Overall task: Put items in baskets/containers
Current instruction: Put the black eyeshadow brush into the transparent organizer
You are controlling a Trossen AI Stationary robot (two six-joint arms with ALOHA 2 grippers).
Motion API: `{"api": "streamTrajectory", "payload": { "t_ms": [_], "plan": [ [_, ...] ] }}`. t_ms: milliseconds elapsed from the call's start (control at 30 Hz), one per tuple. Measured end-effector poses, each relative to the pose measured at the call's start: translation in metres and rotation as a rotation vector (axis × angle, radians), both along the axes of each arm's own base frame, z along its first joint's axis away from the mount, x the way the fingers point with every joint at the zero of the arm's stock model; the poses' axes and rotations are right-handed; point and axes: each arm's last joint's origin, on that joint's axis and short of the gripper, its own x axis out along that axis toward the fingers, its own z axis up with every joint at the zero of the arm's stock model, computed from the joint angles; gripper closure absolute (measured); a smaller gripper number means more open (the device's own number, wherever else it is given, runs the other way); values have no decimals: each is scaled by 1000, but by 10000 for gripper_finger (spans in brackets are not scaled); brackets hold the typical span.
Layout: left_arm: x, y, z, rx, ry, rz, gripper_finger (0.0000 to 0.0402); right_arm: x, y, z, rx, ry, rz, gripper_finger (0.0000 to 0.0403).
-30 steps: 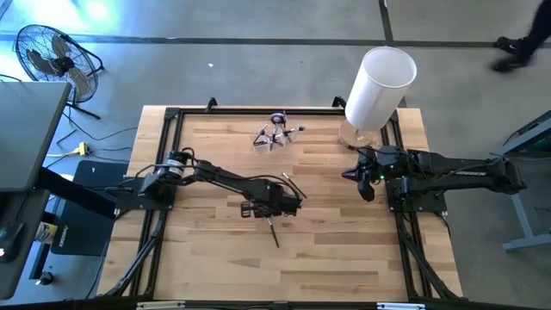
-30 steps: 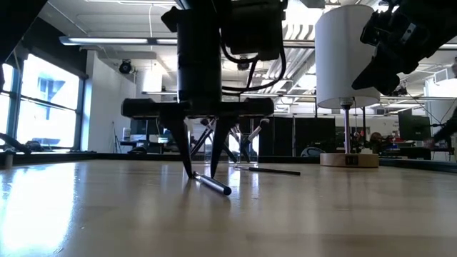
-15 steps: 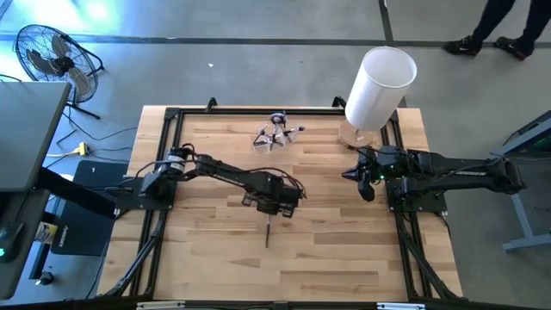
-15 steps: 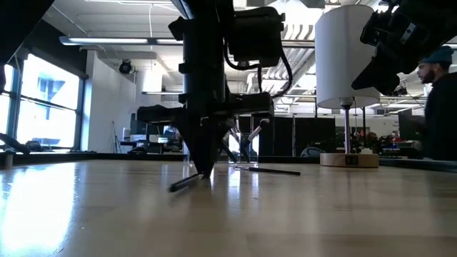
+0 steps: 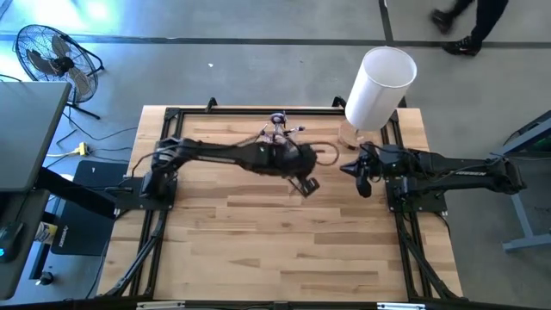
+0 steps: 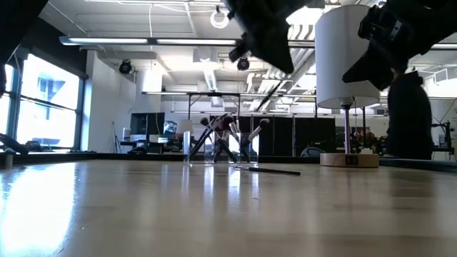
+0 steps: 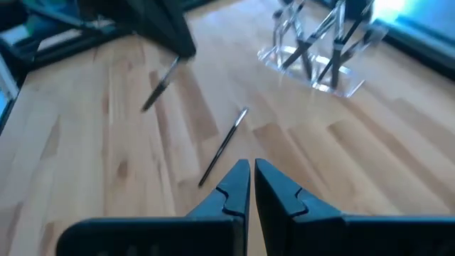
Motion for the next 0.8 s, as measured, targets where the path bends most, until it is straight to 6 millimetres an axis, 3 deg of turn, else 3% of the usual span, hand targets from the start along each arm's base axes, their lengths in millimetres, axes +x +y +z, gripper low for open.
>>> {"api": "streamTrajectory", "payload": {
  "t_ms": [133,300,400,600,733,800],
  "plan": [
    [-4,24,37,211,-146,-112,401,3,-2,3,-24,-39,-37,391],
    [-32,75,47,260,-262,-176,401,7,-4,6,-68,-67,-107,391],
    [-61,108,34,225,-353,-194,401,9,-7,5,-97,-62,-172,391],
    [-127,158,0,329,-647,-117,401,17,-11,8,-143,-100,-280,391],
    [-165,177,-33,451,-820,-140,401,24,-14,11,-176,-149,-361,391],
    [-171,181,-45,498,-849,-124,402,28,-15,12,-187,-171,-388,391]
  ]
}}
